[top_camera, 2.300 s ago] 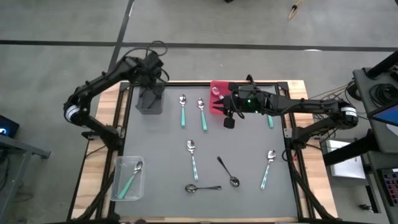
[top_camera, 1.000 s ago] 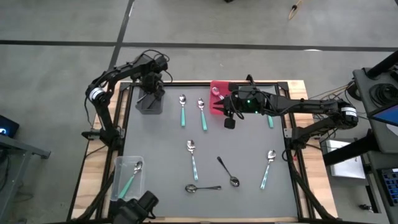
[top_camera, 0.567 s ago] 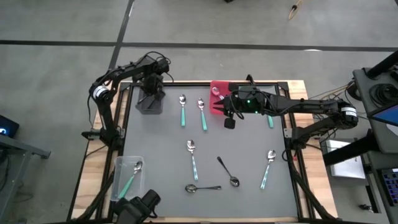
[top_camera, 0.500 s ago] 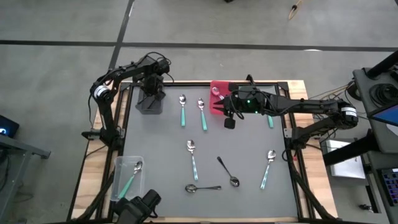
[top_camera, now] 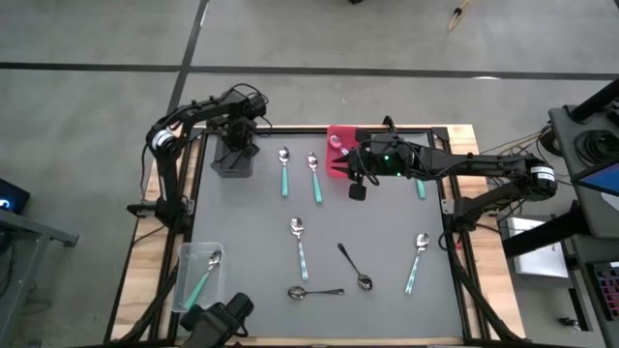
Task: Sort silverware by color (type)
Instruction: Put the black spoon into the black bin, then put the green spoon into the transparent bin
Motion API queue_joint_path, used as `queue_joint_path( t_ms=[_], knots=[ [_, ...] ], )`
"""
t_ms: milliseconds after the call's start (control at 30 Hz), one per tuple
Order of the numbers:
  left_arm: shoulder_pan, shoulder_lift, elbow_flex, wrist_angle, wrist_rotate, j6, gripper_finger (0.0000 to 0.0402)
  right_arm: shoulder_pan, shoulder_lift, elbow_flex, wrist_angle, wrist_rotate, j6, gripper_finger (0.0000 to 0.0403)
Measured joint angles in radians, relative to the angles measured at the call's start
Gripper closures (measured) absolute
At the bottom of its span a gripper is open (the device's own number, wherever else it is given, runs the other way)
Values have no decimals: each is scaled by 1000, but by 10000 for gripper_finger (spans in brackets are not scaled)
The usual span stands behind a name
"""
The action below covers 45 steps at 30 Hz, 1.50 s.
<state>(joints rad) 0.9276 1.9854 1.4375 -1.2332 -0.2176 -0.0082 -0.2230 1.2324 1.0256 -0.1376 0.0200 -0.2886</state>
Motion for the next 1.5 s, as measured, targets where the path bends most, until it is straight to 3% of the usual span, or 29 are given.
queue_joint_path(
  t_ms=[500,833,1200,1500],
  knots=[
    [-2,-2,0,11,-1,-3,375,0,0,0,-6,0,0,335],
    [-74,-116,0,50,0,-27,374,0,0,0,-5,0,0,335],
    [-326,-311,-36,226,0,-62,374,0,0,0,2,0,17,335],
    [-588,-535,-242,387,1,-88,374,0,0,0,36,0,55,335]
  ],
)
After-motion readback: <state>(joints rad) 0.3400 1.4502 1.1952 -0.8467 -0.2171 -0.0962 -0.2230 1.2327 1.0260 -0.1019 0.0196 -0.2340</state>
